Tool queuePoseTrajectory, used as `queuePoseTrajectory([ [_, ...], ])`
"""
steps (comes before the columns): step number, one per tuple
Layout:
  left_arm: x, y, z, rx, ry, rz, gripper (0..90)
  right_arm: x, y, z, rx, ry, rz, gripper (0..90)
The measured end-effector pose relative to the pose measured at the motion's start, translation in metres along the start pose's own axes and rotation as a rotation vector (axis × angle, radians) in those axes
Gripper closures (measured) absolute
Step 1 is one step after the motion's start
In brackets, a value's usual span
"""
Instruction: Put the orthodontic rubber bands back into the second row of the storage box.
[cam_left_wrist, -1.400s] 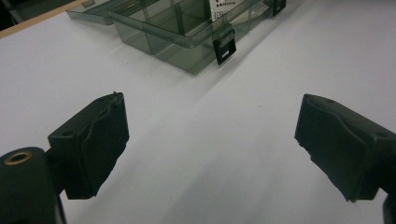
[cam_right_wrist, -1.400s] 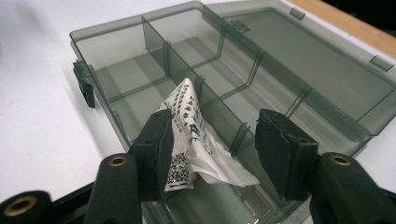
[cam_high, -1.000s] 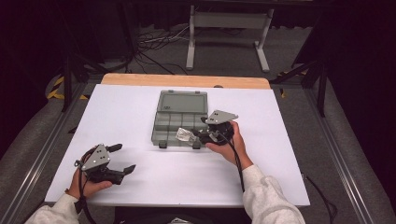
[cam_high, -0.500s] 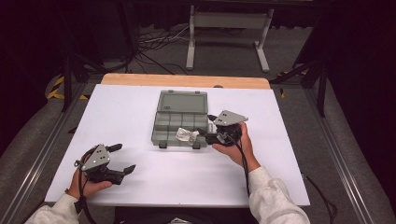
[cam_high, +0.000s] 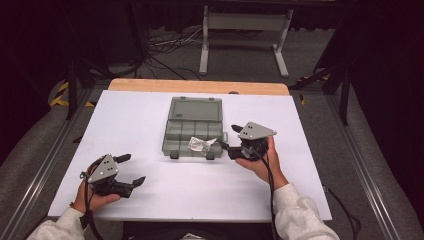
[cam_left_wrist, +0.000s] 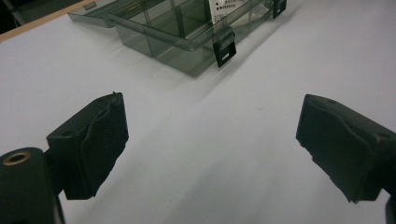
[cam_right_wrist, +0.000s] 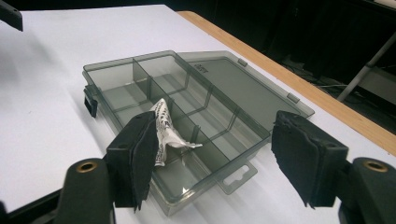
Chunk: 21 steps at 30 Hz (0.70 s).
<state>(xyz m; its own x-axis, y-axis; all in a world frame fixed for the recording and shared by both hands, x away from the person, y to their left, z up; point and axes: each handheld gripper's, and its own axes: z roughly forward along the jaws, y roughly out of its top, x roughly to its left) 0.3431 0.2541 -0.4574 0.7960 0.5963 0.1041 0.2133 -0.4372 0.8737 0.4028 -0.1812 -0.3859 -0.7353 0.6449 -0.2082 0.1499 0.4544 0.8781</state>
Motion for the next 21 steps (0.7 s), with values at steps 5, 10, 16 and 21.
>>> queuePoseTrajectory([
  [5, 0.000, 0.000, 0.000, 0.000, -0.001, 0.000, 9.7, -0.001, -0.002, -0.006, 0.010, -0.015, -0.002, 25.6],
  [10, 0.000, 0.000, 0.000, -0.002, 0.009, -0.001, 10.0, -0.001, -0.008, -0.013, 0.022, -0.048, -0.014, 19.2],
  [16, 0.000, 0.001, -0.001, -0.009, 0.014, -0.007, 11.8, -0.001, -0.015, -0.019, 0.028, -0.074, -0.020, 13.9],
  [21, 0.001, 0.003, 0.000, -0.013, 0.029, -0.008, 12.0, -0.004, -0.021, -0.024, 0.028, -0.091, -0.010, 12.3],
])
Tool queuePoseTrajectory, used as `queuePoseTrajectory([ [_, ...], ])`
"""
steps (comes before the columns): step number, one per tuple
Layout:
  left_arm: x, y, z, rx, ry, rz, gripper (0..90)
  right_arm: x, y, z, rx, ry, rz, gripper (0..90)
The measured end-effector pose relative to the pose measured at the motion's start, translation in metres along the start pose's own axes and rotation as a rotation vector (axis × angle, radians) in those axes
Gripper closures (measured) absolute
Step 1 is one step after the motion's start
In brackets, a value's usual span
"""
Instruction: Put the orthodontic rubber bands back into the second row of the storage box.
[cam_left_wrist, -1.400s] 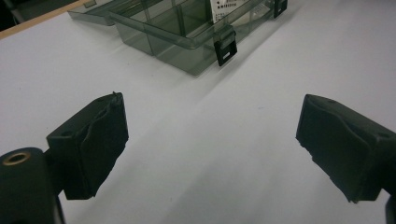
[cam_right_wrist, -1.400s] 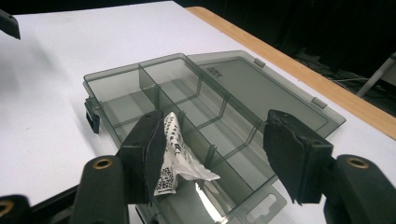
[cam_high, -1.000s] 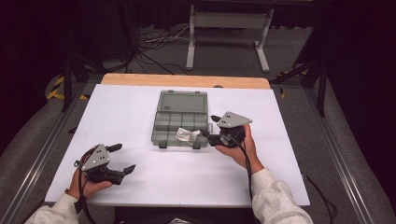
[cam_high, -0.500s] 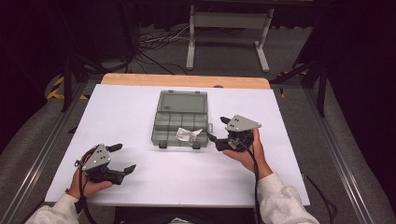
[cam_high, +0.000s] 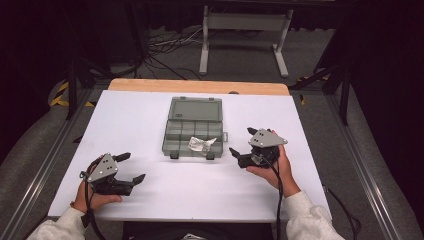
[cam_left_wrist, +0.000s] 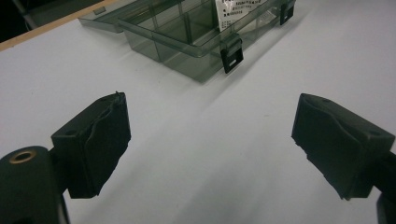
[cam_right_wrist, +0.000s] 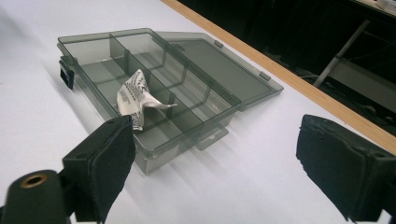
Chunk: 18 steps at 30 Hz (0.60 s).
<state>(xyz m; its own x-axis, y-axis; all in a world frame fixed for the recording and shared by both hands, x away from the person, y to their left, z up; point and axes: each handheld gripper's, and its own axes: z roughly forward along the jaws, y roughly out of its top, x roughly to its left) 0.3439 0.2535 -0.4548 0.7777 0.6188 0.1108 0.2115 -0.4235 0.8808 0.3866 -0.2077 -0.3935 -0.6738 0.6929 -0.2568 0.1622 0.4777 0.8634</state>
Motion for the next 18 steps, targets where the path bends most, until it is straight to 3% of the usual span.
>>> queuePoseTrajectory([
  [9, 0.005, 0.006, 0.004, -0.001, 0.008, 0.011, 12.5, -0.006, -0.008, 0.000, 0.016, -0.024, 0.027, 12.9],
  [18, 0.021, 0.020, 0.017, -0.005, 0.024, 0.012, 13.7, -0.012, -0.017, 0.006, 0.039, -0.040, 0.048, 14.9],
])
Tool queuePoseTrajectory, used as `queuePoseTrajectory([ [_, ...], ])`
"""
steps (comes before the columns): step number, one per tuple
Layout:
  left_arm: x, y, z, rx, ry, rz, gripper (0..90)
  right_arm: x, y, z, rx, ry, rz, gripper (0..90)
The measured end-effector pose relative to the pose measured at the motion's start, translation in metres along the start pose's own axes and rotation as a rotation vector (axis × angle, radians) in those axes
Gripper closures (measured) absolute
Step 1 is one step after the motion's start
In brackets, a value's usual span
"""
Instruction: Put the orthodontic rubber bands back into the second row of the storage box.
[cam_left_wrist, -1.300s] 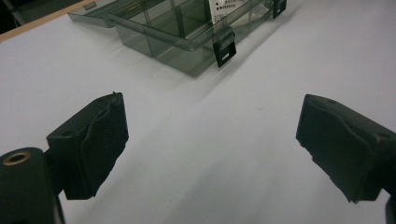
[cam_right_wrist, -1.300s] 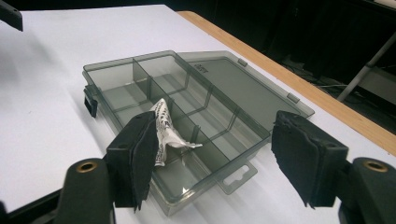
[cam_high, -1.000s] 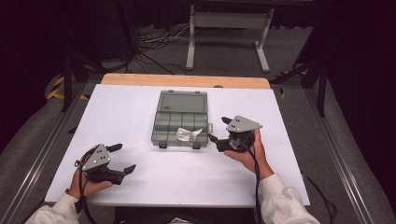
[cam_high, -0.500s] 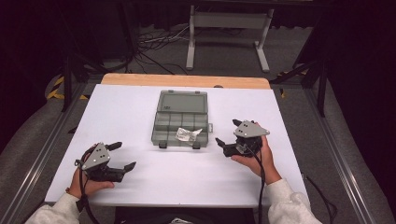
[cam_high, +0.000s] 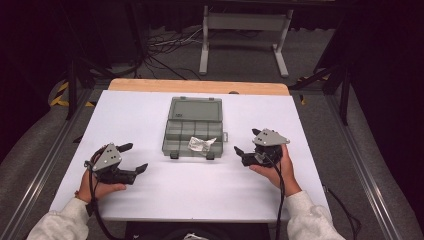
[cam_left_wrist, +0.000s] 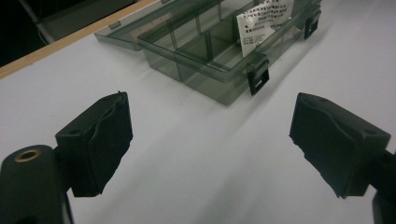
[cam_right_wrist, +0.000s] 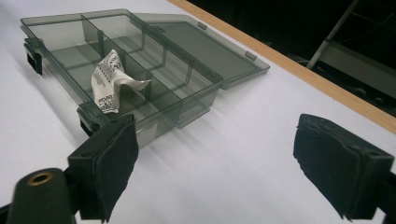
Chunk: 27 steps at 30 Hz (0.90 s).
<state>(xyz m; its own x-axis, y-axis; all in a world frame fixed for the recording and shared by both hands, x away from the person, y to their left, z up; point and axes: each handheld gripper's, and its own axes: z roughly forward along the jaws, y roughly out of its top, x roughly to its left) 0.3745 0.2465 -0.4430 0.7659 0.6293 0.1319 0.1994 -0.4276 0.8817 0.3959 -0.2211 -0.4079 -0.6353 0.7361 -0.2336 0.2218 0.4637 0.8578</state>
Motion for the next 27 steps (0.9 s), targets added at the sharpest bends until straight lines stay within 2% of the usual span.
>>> queuePoseTrajectory([
  [6, 0.013, 0.008, 0.010, -0.004, 0.004, -0.005, 15.5, -0.006, -0.005, 0.005, 0.001, -0.023, 0.042, 20.9],
  [9, 0.020, 0.012, 0.015, -0.008, 0.003, -0.015, 20.6, -0.011, -0.007, 0.009, -0.008, -0.026, 0.086, 28.0],
  [11, 0.025, 0.016, 0.020, -0.006, 0.010, -0.017, 25.0, -0.015, -0.007, 0.013, -0.003, -0.015, 0.104, 34.1],
  [13, 0.030, 0.020, 0.025, -0.007, -0.001, -0.020, 28.3, -0.018, -0.006, 0.016, 0.004, -0.027, 0.112, 39.6],
  [15, 0.032, 0.024, 0.030, 0.000, -0.003, -0.017, 35.1, -0.022, -0.005, 0.020, 0.020, -0.022, 0.114, 45.2],
  [18, 0.039, 0.029, 0.038, 0.015, 0.002, -0.021, 45.6, -0.029, -0.002, 0.024, 0.034, -0.003, 0.153, 53.6],
  [20, 0.043, 0.032, 0.044, 0.023, -0.007, -0.027, 53.3, -0.034, 0.000, 0.028, 0.042, -0.006, 0.148, 62.1],
  [26, 0.057, 0.038, 0.059, 0.064, -0.002, -0.029, 77.4, -0.047, 0.009, 0.048, 0.114, 0.031, 0.173, 83.1],
  [27, 0.060, 0.039, 0.063, 0.071, -0.008, -0.031, 81.7, -0.049, 0.011, 0.052, 0.119, 0.032, 0.162, 86.0],
])
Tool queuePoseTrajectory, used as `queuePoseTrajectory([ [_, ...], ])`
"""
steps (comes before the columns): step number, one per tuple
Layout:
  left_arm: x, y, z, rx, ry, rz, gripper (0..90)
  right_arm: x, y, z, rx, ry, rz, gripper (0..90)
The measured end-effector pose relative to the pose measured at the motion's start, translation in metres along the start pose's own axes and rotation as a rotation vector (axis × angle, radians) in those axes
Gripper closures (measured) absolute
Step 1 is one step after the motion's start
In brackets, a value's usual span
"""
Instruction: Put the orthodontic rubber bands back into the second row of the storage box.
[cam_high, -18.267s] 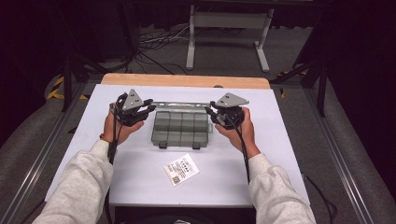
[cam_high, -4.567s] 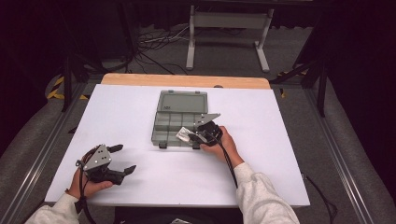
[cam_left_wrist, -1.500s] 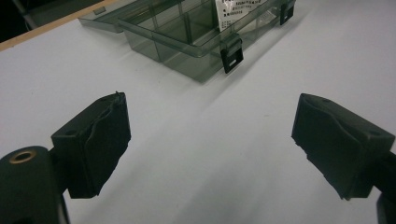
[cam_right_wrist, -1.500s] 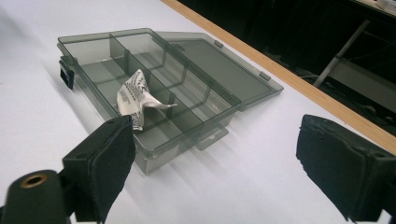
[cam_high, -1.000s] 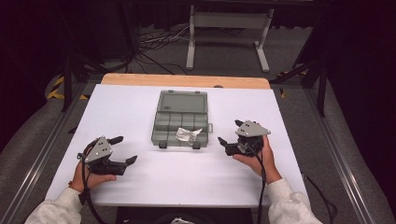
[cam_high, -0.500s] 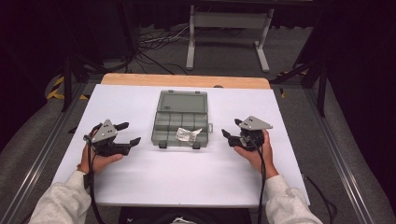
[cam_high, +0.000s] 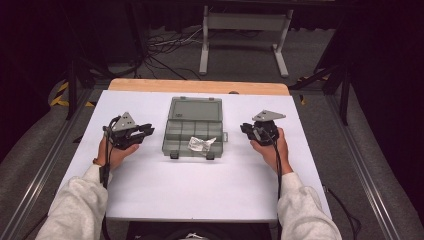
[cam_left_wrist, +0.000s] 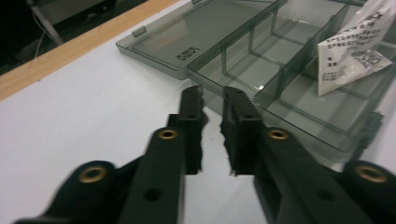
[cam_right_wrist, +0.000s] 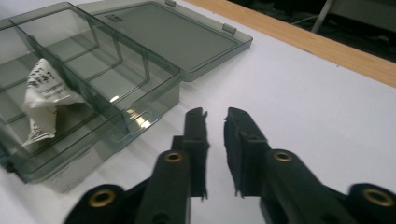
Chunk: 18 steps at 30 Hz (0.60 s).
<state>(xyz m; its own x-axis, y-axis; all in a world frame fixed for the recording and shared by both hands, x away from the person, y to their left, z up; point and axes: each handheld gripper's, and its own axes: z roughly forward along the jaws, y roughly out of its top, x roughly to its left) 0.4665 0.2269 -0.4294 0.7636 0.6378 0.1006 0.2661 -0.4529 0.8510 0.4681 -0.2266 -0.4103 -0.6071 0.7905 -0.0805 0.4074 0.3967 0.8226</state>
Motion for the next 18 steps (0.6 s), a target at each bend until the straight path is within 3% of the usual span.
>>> queuePoseTrajectory([
  [2, 0.009, 0.004, 0.009, 0.036, 0.003, -0.005, 86.7, -0.004, 0.006, 0.008, 0.018, 0.006, 0.001, 90.0],
  [4, 0.014, 0.007, 0.013, 0.038, 0.003, -0.016, 89.7, -0.006, 0.011, 0.014, 0.023, 0.010, -0.014, 90.0],
  [8, 0.024, 0.013, 0.023, 0.053, -0.002, -0.033, 90.0, -0.011, 0.020, 0.027, 0.042, 0.011, -0.003, 90.0],
  [10, 0.031, 0.017, 0.029, 0.058, -0.024, -0.047, 90.0, -0.015, 0.026, 0.033, 0.051, 0.014, 0.005, 90.0],
  [18, 0.055, 0.028, 0.052, 0.106, -0.004, -0.080, 89.9, -0.024, 0.045, 0.067, 0.142, 0.006, 0.015, 90.0],
])
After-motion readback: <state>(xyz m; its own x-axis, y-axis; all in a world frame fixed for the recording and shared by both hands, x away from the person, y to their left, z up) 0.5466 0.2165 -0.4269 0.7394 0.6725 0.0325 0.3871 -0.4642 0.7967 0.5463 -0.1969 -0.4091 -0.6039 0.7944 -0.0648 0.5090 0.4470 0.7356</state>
